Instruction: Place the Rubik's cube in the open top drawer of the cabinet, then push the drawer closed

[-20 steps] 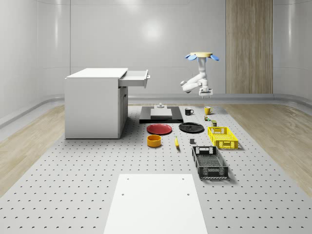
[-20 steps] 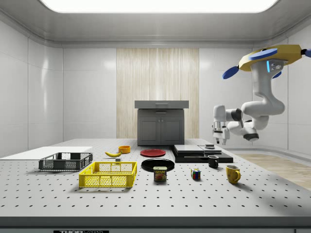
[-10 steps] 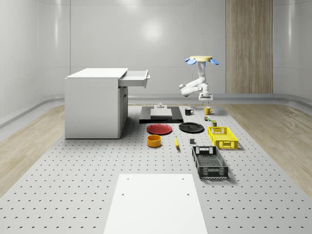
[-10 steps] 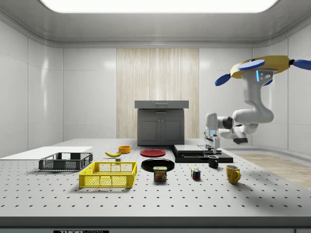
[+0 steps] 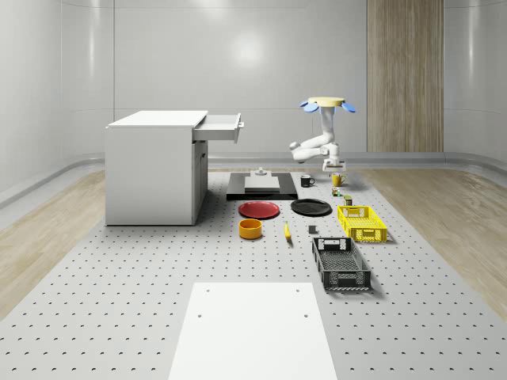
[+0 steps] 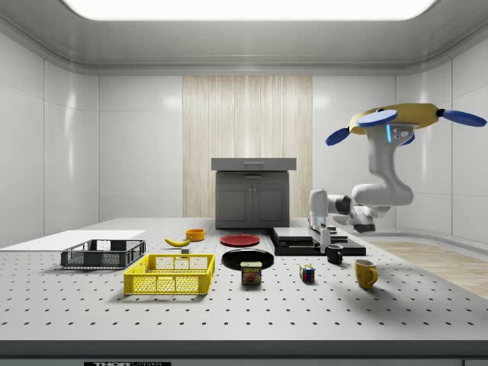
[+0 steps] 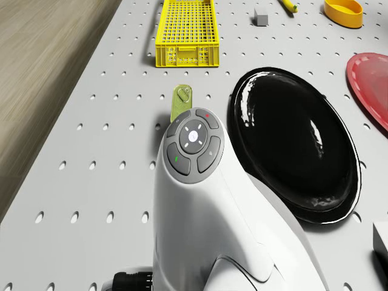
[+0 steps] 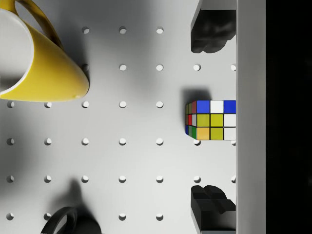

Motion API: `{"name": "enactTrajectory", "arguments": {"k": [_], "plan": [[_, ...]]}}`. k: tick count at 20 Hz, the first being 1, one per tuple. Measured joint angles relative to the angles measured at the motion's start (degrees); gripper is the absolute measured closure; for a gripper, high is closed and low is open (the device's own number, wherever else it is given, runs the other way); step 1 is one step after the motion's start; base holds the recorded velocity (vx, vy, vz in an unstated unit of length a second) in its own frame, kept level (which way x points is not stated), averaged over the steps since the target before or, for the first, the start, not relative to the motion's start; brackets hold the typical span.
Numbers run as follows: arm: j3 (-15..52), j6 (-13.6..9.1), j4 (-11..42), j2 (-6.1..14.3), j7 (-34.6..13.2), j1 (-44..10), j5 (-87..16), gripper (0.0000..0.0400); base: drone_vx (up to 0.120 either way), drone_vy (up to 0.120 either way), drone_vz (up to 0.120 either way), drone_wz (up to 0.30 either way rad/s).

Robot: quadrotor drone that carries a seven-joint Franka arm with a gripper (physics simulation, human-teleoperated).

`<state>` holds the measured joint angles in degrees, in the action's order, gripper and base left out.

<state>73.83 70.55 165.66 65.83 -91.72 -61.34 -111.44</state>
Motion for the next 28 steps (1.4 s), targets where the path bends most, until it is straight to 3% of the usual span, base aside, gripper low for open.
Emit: {"name": "enactTrajectory", "arguments": {"k": [7,10,17,22,28], "plan": [[0.64,1.79,-0.14,1.99,-0.66,-0.71,1.04,0.0000,0.109,0.000,-0.057,0.000],[0.03,3.01,-0.30,3.05,-0.73,-0.79,0.69,0.0000,0.000,0.000,0.000,0.000],[-2.16,5.98,-0.82,5.39,-0.72,-0.90,-0.89,0.0000,0.000,0.000,-0.120,0.000],[-4.42,8.30,-1.54,6.93,-0.61,-1.13,-2.75,0.0000,0.000,0.000,0.000,0.000],[-4.40,9.59,-3.92,7.25,-1.00,-3.71,-3.04,0.0000,0.000,0.000,0.000,0.000]]}}
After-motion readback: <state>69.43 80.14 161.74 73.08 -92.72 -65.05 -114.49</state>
